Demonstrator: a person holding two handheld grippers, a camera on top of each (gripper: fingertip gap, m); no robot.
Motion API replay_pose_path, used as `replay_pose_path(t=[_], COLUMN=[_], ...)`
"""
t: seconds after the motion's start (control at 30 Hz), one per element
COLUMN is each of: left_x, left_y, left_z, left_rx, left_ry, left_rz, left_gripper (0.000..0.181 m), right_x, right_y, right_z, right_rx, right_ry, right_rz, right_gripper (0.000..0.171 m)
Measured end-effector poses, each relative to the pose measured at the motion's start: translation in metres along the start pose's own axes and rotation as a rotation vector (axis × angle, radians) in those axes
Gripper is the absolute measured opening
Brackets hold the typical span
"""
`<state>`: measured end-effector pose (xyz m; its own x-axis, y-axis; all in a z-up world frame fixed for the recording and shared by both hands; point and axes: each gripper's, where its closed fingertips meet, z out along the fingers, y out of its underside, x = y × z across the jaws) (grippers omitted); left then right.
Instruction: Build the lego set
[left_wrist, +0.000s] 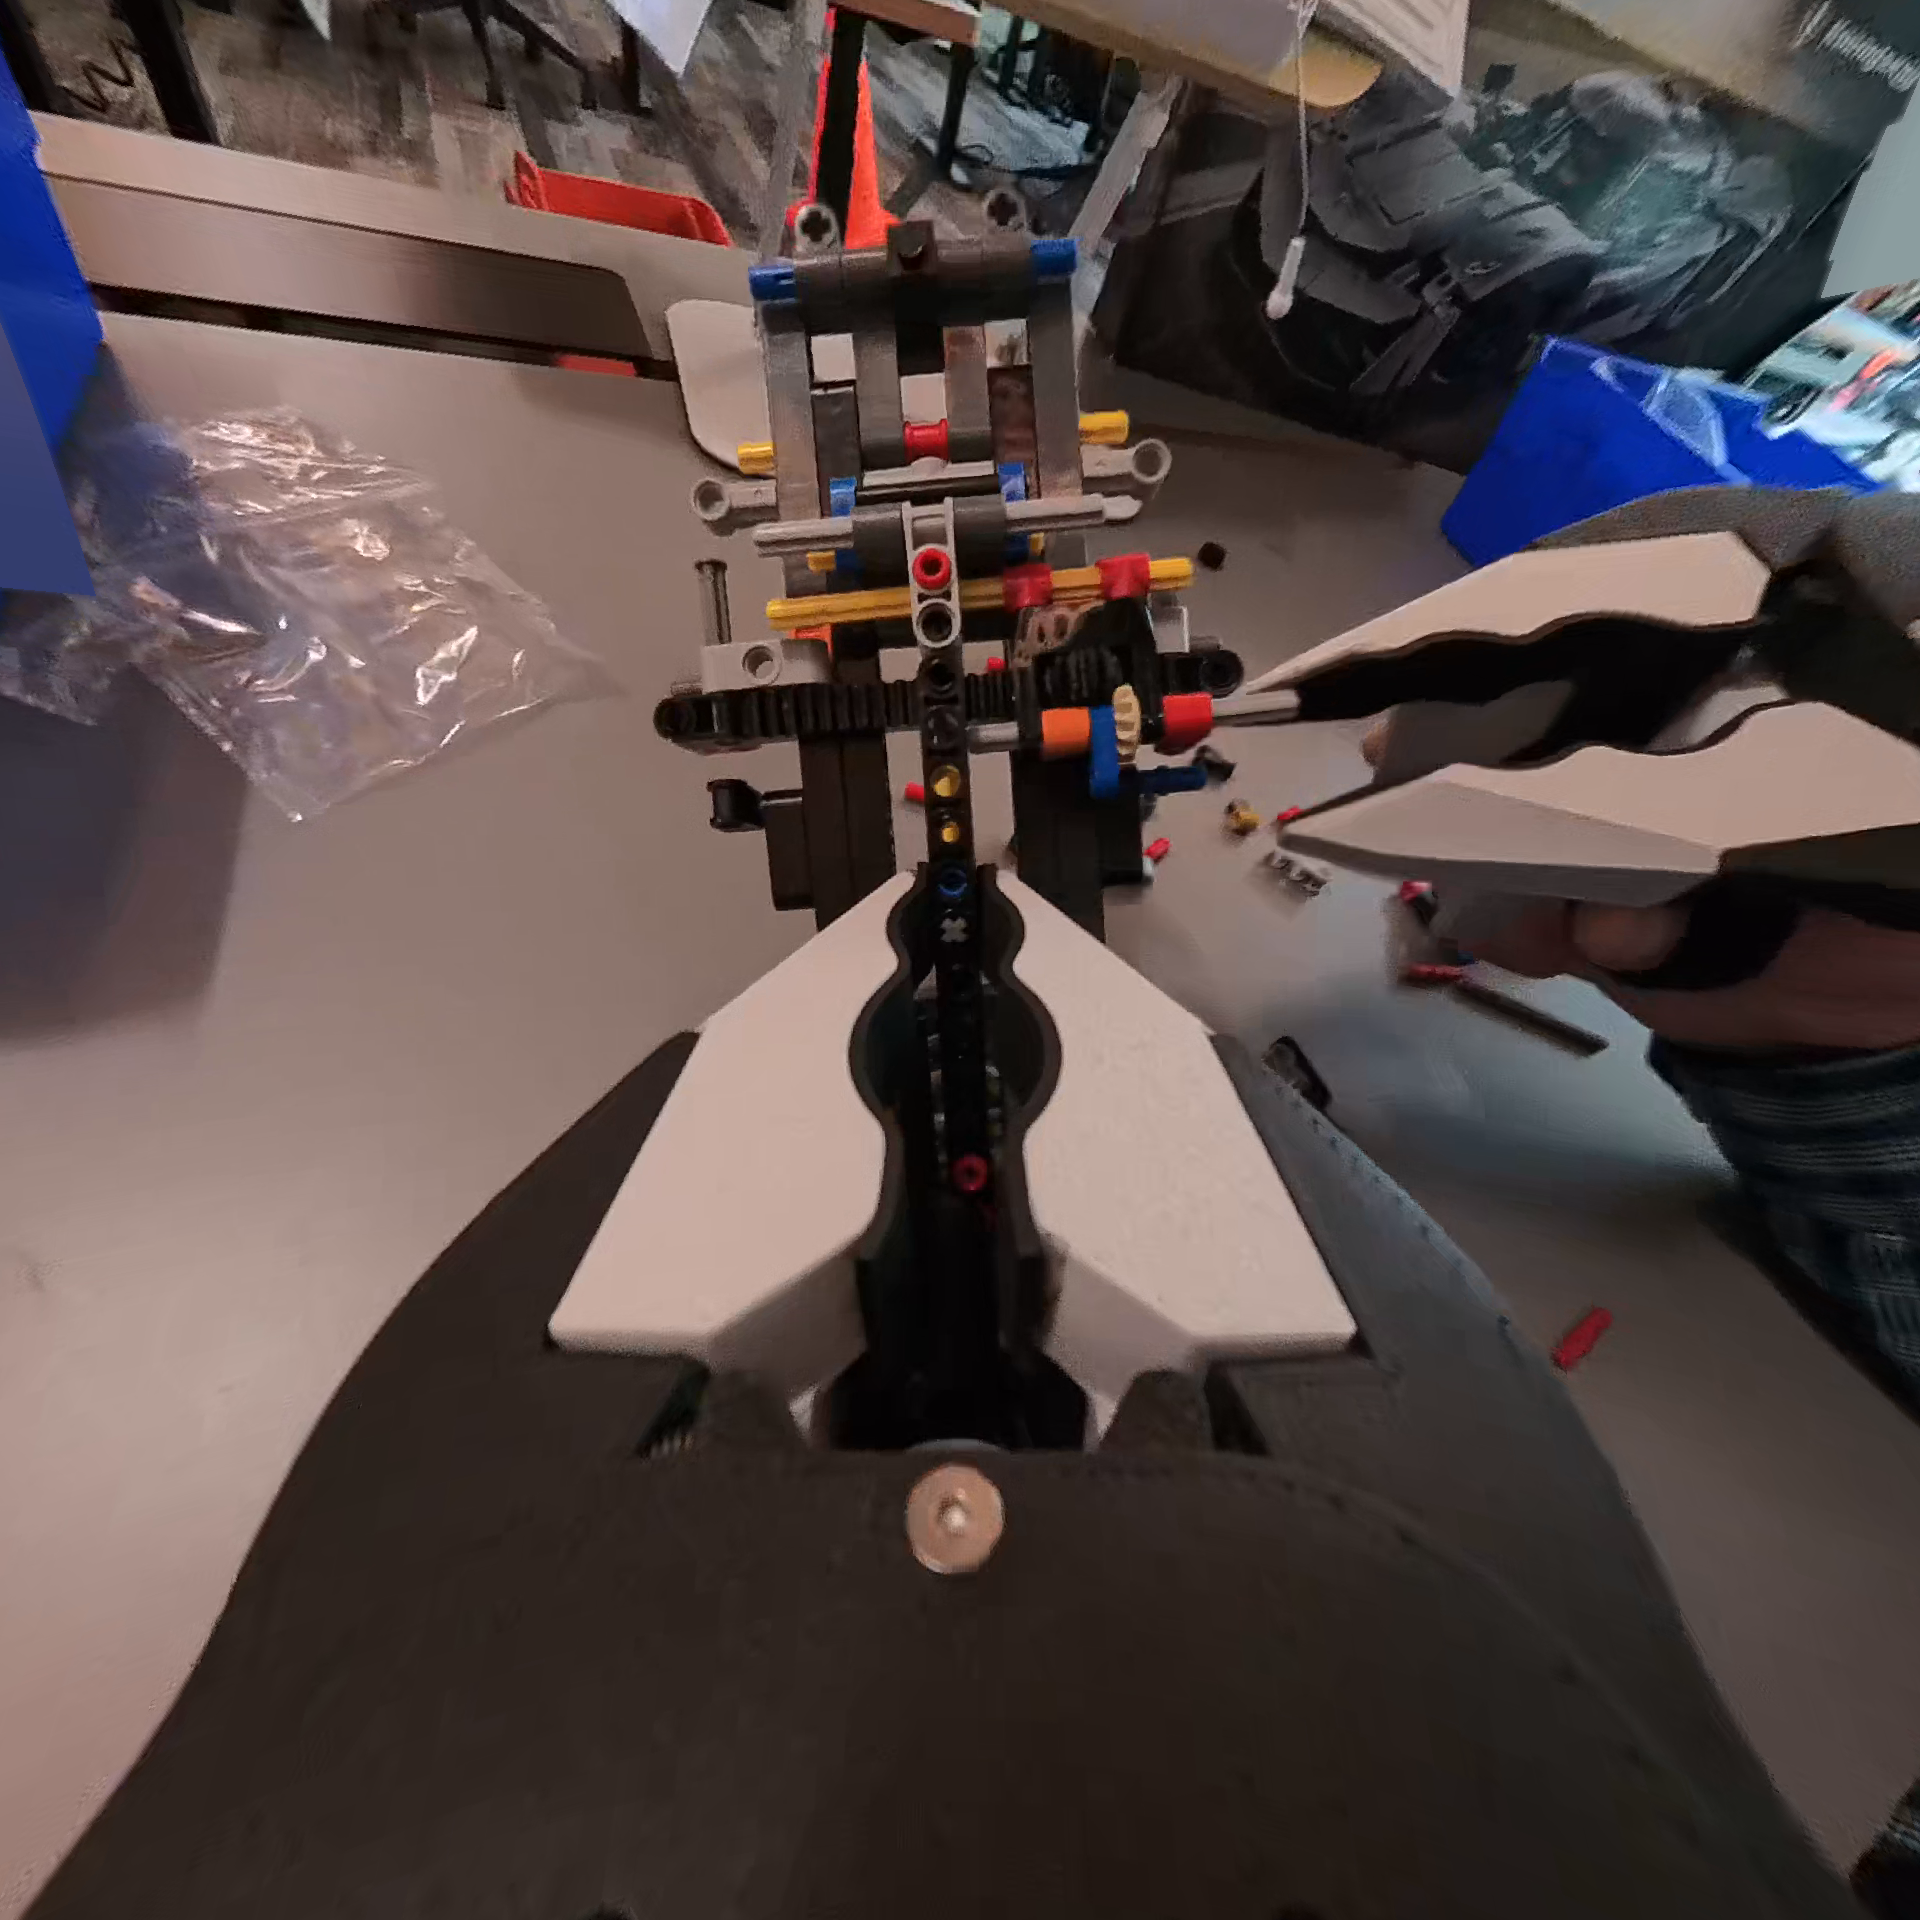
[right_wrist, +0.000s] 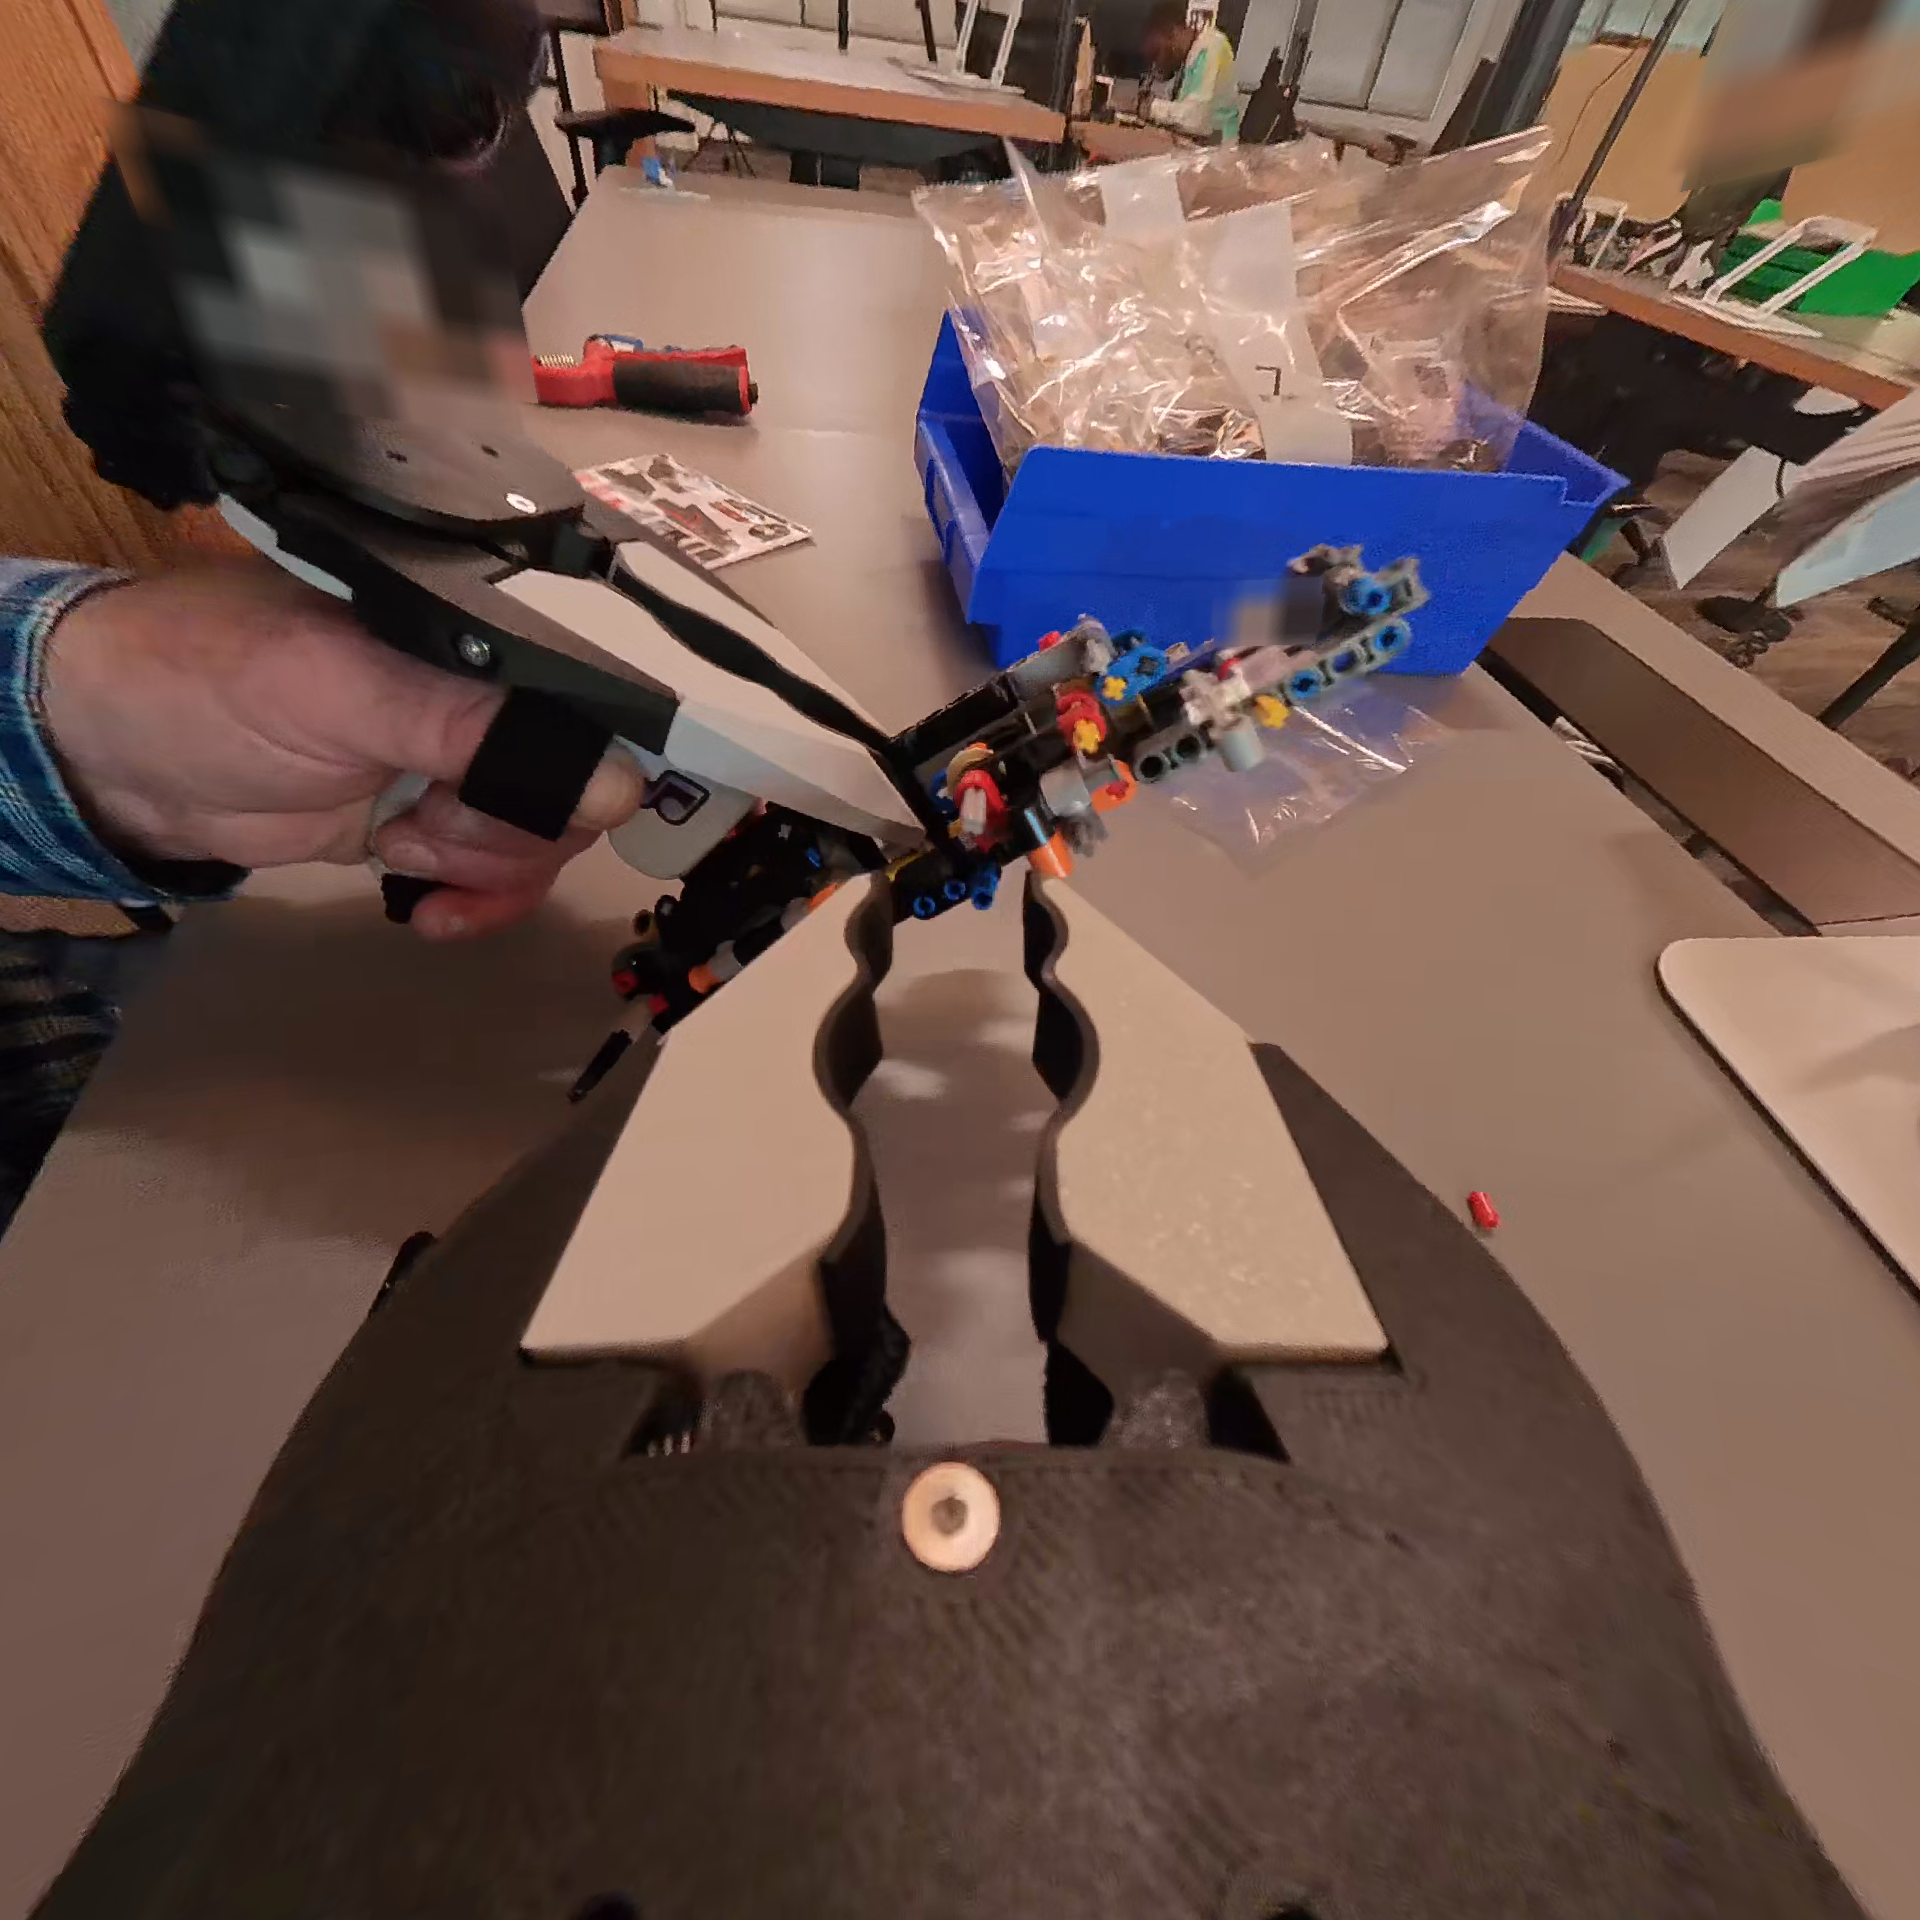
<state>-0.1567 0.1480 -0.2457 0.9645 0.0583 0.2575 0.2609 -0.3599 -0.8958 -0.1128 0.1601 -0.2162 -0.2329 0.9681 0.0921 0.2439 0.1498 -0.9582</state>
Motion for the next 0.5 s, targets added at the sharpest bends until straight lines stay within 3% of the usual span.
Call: replay_pose_path(t=[0.17,0.3,0.5], left_x=[0.008,0.014,0.027], left_y=[-0.007,-0.011,-0.030], left_z=[0.000,-0.002,-0.010], left_rx=[0.037,0.083,0.218], left_ry=[0.063,0.157,0.288], left_rz=[-0.063,-0.168,-0.206], left_gripper=[0.006,0.006,0.006], right_x=[0.003,0.004,-0.009], right_y=[0.003,-0.008,-0.032], right_z=[-0.002,-0.004,-0.007], right_rx=[0.048,0.159,0.281], right_ry=[-0.110,-0.207,-0.306], right_rz=[0.251,0.452,0.571], right_gripper=[0.018,0.028,0.030])
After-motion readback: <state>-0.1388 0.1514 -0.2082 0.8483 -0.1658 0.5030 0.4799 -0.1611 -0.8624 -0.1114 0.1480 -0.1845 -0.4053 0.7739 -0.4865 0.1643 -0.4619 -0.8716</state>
